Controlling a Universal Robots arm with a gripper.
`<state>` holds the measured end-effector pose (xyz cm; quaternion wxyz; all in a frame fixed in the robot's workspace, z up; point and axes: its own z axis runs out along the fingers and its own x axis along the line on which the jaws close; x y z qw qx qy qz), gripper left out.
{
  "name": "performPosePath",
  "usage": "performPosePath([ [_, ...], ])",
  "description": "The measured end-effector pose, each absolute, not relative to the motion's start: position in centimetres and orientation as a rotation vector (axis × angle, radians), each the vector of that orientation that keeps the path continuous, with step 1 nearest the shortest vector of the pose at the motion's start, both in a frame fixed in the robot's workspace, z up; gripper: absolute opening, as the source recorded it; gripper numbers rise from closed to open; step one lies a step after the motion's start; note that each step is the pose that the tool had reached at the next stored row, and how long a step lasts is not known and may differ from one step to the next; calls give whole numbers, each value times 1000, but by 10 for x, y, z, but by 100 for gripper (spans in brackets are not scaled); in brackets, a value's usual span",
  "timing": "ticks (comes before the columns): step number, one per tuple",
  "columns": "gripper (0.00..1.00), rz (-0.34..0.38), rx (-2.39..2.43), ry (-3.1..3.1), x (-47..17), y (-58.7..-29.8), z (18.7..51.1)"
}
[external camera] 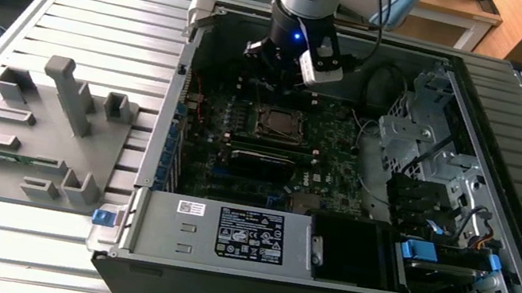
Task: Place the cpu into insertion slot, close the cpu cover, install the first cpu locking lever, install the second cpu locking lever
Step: 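Install the first cpu locking lever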
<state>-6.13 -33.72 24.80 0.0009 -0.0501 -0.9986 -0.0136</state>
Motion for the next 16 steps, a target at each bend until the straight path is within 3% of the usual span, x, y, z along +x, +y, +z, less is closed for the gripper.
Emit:
performPosePath([
  [16,11,-43,-157,-3136,-61,-337,257],
])
